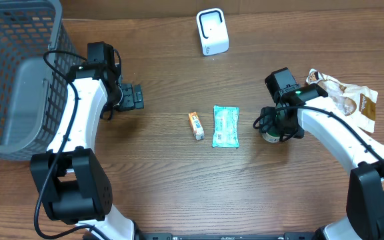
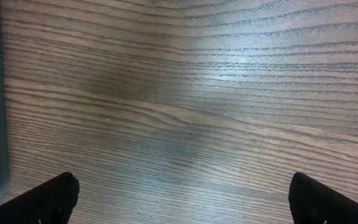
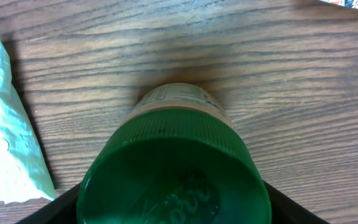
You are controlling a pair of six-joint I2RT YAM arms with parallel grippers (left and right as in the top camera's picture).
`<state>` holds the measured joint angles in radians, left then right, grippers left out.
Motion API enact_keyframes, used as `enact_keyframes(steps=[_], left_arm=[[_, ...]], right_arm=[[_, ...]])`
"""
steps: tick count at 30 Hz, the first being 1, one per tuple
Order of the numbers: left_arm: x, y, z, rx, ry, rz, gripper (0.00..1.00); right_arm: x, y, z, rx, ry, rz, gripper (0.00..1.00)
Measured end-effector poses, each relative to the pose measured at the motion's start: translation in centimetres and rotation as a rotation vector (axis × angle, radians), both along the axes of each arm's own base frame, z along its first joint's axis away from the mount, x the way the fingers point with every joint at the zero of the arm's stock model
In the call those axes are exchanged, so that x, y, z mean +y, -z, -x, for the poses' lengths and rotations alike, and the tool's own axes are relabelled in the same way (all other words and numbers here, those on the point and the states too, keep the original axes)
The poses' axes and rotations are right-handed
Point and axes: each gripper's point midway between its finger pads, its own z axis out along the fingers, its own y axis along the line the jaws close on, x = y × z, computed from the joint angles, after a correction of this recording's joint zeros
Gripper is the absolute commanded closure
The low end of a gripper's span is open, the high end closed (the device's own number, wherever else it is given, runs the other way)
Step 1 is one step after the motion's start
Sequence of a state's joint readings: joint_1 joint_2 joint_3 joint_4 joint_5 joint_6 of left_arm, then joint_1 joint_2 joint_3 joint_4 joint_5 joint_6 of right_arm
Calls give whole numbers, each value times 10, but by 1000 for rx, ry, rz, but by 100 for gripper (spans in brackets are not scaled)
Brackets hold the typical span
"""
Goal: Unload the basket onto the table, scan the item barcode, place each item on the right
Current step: 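Grasp the green-capped jar with the right gripper, then lift the jar and carry it slightly left toward the teal pack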
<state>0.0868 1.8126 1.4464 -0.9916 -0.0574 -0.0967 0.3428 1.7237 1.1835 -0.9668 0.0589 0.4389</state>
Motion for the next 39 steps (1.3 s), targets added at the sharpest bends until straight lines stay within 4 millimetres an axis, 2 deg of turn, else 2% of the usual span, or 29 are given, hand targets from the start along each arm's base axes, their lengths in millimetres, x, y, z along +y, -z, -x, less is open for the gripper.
enact_keyframes(steps=[3, 6, 16, 18, 24, 28, 35, 37, 39], left_arm=[[0, 0, 0, 0, 0, 0, 0], [0, 0, 0, 0, 0, 0, 0], [0, 0, 0, 0, 0, 0, 0], [0, 0, 0, 0, 0, 0, 0], [0, 0, 0, 0, 0, 0, 0], [0, 0, 0, 0, 0, 0, 0], [0, 0, 0, 0, 0, 0, 0], [0, 0, 0, 0, 0, 0, 0], [0, 0, 0, 0, 0, 0, 0]], right_arm=[[1, -1, -4, -16, 24, -8, 41], [2, -1, -6, -23, 22, -13, 42], [13, -1, -2, -9, -114, -51, 41], [18, -1, -1, -12, -153, -48, 38], [35, -1, 6, -27, -261, -3, 37], [40, -1, 8, -36, -296, 28, 27], [35, -3, 11, -18, -270, 50, 4], [36, -13, 10, -10, -262, 54, 0], [39, -29, 3, -29, -256, 47, 0]])
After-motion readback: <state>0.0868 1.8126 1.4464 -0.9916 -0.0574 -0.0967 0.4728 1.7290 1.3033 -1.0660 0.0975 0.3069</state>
